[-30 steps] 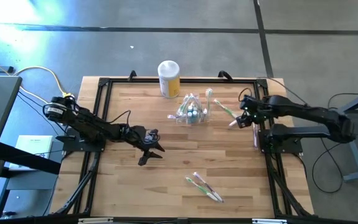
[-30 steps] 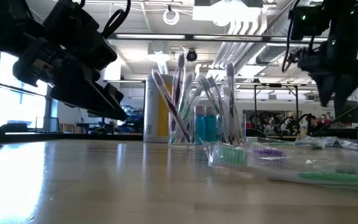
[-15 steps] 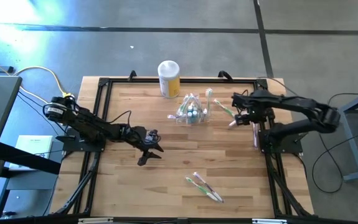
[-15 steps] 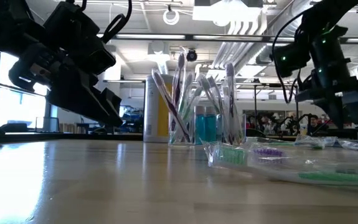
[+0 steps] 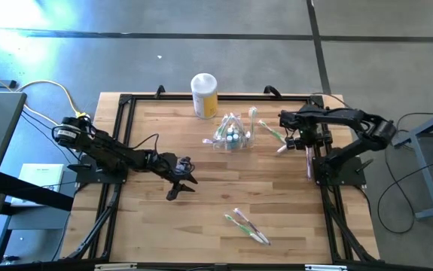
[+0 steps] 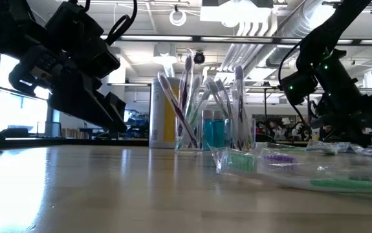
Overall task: Pick & Place toothbrushing station
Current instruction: Put the top purple toothbrush into the transparent organizer
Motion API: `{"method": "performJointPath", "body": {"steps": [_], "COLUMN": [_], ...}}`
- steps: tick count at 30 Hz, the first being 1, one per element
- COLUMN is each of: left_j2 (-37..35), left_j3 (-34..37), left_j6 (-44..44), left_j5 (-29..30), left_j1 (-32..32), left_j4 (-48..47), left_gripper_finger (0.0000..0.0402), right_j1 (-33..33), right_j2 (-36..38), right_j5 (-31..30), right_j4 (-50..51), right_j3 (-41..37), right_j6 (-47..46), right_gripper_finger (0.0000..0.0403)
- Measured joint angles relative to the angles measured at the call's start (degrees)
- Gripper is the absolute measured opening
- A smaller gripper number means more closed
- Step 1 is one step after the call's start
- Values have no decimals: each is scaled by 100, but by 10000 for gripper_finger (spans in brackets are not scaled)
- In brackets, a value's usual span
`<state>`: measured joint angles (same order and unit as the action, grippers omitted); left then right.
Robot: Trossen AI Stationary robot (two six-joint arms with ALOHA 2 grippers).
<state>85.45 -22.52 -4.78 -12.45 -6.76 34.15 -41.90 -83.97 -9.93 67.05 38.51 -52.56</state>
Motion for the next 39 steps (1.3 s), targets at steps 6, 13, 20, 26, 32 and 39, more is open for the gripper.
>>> {"method": "performJointPath", "body": {"steps": [6,13,20,26,32,39], "left_j2": [0,0,0,0,0,0], "left_j3": [0,0,0,0,0,0], "left_j6": [0,-2,-2,-4,-4,-2], "left_j5": [-2,-2,-2,0,1,-2], "left_j1": [0,0,0,0,-2,0], "left_j4": [-10,-8,-8,-8,-12,-15], "left_gripper_finger": [159,159,159,159,159,159], "right_j1": [-27,-27,-28,-31,-29,-26], "right_j2": [-82,-74,-52,-50,-52,-64], "right_j5": [103,-56,117,221,223,388], "right_j4": [-492,-596,-1118,-1238,-1277,-1408], "right_j3": [-155,-337,-541,-565,-570,-574], "right_j6": [31,31,346,557,915,1330], "right_gripper_finger": [191,191,191,190,182,93]}}
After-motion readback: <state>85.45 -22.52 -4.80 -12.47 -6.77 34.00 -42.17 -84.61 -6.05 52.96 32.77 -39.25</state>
